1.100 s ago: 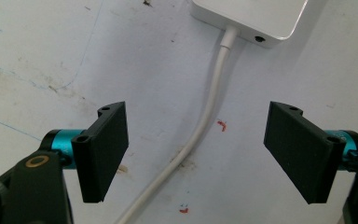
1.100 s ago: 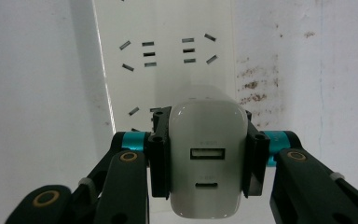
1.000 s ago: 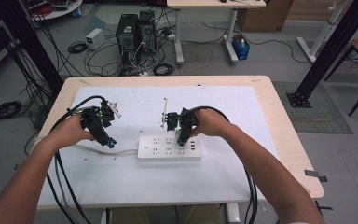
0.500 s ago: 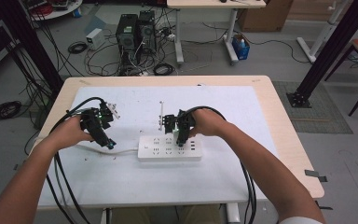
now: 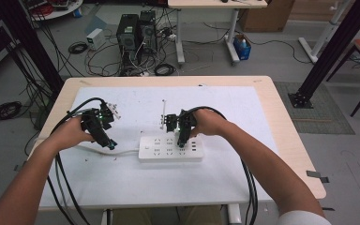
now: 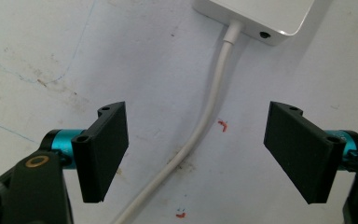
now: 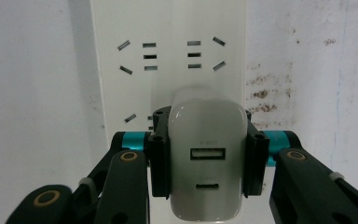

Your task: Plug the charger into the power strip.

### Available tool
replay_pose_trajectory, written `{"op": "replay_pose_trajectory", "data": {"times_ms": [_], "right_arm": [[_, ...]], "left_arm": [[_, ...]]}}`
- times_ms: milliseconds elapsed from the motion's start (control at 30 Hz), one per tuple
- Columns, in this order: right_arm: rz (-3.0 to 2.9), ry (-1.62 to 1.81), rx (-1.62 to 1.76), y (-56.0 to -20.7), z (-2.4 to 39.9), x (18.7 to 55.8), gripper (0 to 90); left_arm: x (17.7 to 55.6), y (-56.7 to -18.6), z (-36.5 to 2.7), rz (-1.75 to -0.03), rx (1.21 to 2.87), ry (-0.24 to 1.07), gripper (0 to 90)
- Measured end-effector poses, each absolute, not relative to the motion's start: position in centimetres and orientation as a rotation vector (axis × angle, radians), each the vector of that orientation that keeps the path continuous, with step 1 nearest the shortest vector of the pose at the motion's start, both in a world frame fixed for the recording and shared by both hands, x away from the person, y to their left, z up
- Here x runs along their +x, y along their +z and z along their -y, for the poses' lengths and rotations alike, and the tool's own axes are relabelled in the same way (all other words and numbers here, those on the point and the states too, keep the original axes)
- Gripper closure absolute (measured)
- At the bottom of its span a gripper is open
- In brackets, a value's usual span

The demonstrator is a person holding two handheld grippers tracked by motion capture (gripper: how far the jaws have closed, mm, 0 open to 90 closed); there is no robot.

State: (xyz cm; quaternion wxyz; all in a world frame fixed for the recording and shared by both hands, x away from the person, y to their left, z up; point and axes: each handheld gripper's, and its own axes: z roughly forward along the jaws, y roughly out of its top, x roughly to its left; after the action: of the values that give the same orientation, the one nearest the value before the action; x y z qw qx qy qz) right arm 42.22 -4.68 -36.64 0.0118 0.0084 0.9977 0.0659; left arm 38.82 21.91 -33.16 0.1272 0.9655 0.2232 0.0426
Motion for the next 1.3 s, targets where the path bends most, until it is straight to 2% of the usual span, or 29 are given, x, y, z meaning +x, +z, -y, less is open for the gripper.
{"op": "replay_pose_trajectory", "data": {"times_ms": [433, 867, 1300], "right_arm": [[-3.009, 0.202, -0.027, -36.9, 4.7, 40.6, 62.8], [-3.161, 0.327, 0.073, -37.3, 5.4, 43.1, 62.7], [-3.084, 0.332, 0.038, -37.7, 5.6, 41.8, 62.4]], "left_arm": [[38.8, -33.1, -21.8, -0.639, 2.808, 0.125, 22.0], [38.6, -33.0, -21.9, -0.647, 2.793, 0.125, 22.1], [38.6, -33.0, -22.2, -0.645, 2.780, 0.134, 22.0]]}}
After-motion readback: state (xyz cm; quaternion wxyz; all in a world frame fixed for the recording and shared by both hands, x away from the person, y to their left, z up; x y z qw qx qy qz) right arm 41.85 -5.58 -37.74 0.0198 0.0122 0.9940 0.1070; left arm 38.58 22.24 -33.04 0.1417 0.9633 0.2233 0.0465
